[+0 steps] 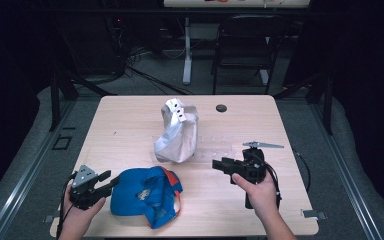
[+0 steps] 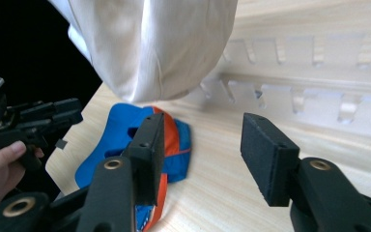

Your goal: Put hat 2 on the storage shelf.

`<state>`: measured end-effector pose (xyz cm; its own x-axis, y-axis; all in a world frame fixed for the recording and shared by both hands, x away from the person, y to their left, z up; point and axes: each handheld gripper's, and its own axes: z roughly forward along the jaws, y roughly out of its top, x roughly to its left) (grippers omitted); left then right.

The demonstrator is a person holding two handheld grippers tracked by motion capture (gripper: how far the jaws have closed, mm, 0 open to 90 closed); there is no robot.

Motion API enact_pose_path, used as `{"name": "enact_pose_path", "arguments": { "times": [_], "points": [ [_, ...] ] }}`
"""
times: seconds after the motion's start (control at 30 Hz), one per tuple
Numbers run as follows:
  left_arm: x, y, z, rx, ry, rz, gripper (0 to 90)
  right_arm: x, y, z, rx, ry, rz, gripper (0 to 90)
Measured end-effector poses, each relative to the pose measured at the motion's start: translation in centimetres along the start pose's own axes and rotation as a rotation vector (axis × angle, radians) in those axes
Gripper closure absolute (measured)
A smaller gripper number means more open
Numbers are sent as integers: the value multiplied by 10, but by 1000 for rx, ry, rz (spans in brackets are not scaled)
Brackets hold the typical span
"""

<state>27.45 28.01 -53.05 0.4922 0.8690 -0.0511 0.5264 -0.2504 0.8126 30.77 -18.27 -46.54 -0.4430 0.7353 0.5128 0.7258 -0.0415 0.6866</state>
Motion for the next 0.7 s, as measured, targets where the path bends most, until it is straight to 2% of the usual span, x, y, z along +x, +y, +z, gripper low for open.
{"name": "enact_pose_path", "arguments": {
  "times": [0.03,0.07,0.13,0.23,0.3,0.33,0.4,0.47,0.5,0.63,0.7],
  "points": [
    [0,0,0,0,0,0,618,0,0,0,0,0,0,510],
    [1,-2,0,11,-8,-3,618,0,-5,2,1,5,-1,506],
    [5,-4,0,23,-26,-14,677,0,-19,11,10,-6,-7,498],
    [6,-6,1,17,-3,-29,698,-2,-30,20,23,42,23,517],
    [7,-6,0,23,26,-22,683,-1,-36,24,21,55,53,513],
    [7,-7,2,10,37,-29,658,-1,-38,26,15,65,66,484],
    [10,-9,4,24,36,-38,614,0,-42,30,-13,80,93,396],
    [11,-10,6,42,37,-38,591,1,-45,34,-19,107,128,358],
    [11,-10,6,42,37,-38,579,2,-46,36,-15,104,135,356],
    [11,-11,7,45,30,-39,562,7,-48,43,6,114,128,355],
    [11,-10,6,48,21,-39,563,18,-50,53,41,88,68,362]
  ]
}}
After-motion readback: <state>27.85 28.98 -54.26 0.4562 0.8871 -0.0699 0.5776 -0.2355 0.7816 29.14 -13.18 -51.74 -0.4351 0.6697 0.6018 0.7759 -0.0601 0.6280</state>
